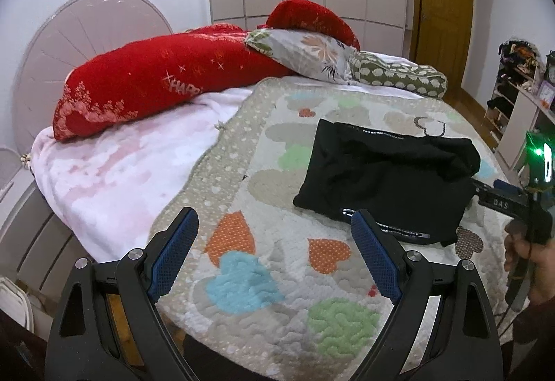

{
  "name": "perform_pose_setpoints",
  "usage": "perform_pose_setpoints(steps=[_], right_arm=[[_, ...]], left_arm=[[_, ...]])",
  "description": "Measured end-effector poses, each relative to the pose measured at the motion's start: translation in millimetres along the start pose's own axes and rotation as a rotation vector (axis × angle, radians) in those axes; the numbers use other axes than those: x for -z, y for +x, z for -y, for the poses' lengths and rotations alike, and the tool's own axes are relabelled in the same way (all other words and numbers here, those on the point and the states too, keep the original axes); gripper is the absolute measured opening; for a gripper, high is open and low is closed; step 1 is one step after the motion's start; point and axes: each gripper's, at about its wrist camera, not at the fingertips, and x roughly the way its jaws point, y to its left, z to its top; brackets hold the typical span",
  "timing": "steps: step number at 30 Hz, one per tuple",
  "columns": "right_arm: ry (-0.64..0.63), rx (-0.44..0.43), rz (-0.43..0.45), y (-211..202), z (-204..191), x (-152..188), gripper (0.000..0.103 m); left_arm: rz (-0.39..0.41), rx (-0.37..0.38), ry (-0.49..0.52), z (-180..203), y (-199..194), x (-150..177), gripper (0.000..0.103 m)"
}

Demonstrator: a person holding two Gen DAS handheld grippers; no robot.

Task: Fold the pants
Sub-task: 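Position both grippers open above the black pants on the quilt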

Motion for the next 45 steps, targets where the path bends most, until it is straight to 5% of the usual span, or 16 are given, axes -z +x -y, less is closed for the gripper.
perform_pose_setpoints(steps=[10,45], right_arm=[[-0.051,-0.037,-0.007,-0.5,-35.3,-7.4,0.103],[-0.038,-0.038,-0.026,0.6,-26.9,-8.6,0.103]], left_arm=[[0.032,0.012,0.006,-0.7,-17.5,0.4,0.090],[0.028,0.050,0.001,7.6,-14.2,-4.7,0.090]])
